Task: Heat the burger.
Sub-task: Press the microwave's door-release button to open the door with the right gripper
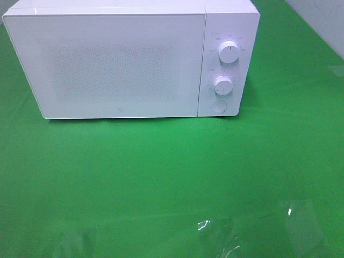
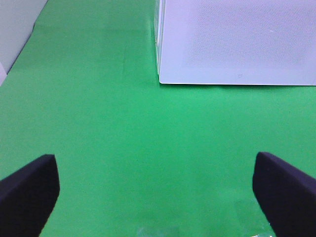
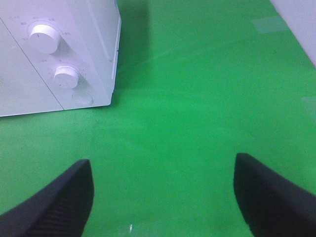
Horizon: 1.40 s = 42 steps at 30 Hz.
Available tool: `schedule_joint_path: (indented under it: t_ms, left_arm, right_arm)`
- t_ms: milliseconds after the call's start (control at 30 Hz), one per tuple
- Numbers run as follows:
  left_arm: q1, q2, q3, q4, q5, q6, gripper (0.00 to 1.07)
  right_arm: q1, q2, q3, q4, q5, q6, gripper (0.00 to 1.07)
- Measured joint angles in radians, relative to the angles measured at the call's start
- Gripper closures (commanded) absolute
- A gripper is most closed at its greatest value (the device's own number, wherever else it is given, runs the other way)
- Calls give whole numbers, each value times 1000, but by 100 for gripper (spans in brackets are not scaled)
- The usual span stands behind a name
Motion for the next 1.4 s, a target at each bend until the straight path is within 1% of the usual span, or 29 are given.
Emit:
schedule_joint_path:
  t_ms: [33, 67, 167, 233, 267, 300, 333, 367, 400, 433, 533, 600, 633, 667, 700, 733, 833, 900, 1000, 1033, 1067, 1133, 1167, 1200, 1233, 1267, 1300, 1367, 1400]
  left_arm:
    - [0, 0, 0, 0, 0, 0, 6]
    - [0, 0, 0, 0, 0, 0, 6]
    - [0, 0, 0, 0, 0, 0, 6]
    - [0, 0, 0, 0, 0, 0, 6]
    - [0, 0, 0, 0, 0, 0, 6]
    - [0, 0, 0, 0, 0, 0, 6]
    - [0, 0, 0, 0, 0, 0, 6]
    - [0, 0, 0, 0, 0, 0, 6]
    - [0, 0, 0, 0, 0, 0, 6]
    - [0, 0, 0, 0, 0, 0, 6]
    - [0, 0, 0, 0, 0, 0, 6]
    - [0, 0, 0, 0, 0, 0, 6]
    - [0, 0, 0, 0, 0, 0, 6]
    - [0, 0, 0, 0, 0, 0, 6]
    - [0, 0, 0, 0, 0, 0, 6]
    - [0, 0, 0, 0, 0, 0, 6]
    - [0, 0, 0, 0, 0, 0, 6]
    - [0, 0, 0, 0, 0, 0, 6]
    - [0, 0, 0, 0, 0, 0, 6]
    - [0, 0, 0, 0, 0, 0, 6]
    - [0, 0, 0, 0, 0, 0, 6]
    - [0, 0, 0, 0, 0, 0, 6]
    - [0, 0, 0, 0, 0, 0, 6]
    - [0, 0, 0, 0, 0, 0, 6]
    - [0, 0, 0, 0, 0, 0, 6]
    - [0, 0, 0, 0, 0, 0, 6]
    - [0, 0, 0, 0, 0, 0, 6]
    - [0, 0, 0, 0, 0, 0, 6]
    - [0, 0, 0, 0, 0, 0, 6]
  right_arm:
    - [0, 0, 0, 0, 0, 0, 34]
    - [0, 44, 0, 0, -27, 0, 34]
    - [0, 60, 0, -2, -40, 0, 34]
    - [0, 123, 18, -13, -147, 0, 34]
    - [0, 123, 18, -13, -147, 0, 34]
    - [0, 146, 53, -15, -230, 0, 34]
    - [0, 146, 53, -15, -230, 0, 34]
    - [0, 164, 95, -16, -310, 0, 34]
    - [0, 164, 95, -16, -310, 0, 34]
    - [0, 181, 130, -16, -395, 0, 34]
    - [0, 190, 147, -16, -443, 0, 34]
    - [0, 232, 194, -16, -614, 0, 34]
    - [0, 232, 194, -16, -614, 0, 34]
    - [0, 254, 212, -16, -694, 0, 34]
    - [0, 254, 212, -16, -694, 0, 34]
    - [0, 282, 226, -16, -788, 0, 34]
    - [0, 300, 230, -16, -837, -1, 34]
    - [0, 379, 240, -14, -973, -26, 34]
    - [0, 417, 241, 0, -1018, -46, 34]
    - [0, 468, 241, 35, -1054, -74, 34]
    - [0, 468, 241, 35, -1054, -74, 34]
    - [1, 529, 241, 104, -1099, -125, 34]
    - [1, 529, 241, 104, -1099, -125, 34]
    - [11, 565, 241, 159, -1125, -169, 34]
    - [11, 565, 241, 159, -1125, -169, 34]
    - [37, 594, 241, 220, -1155, -216, 34]
    - [37, 594, 241, 220, -1155, -216, 34]
    - [103, 639, 241, 311, -1213, -302, 34]
    - [103, 639, 241, 311, -1213, -302, 34]
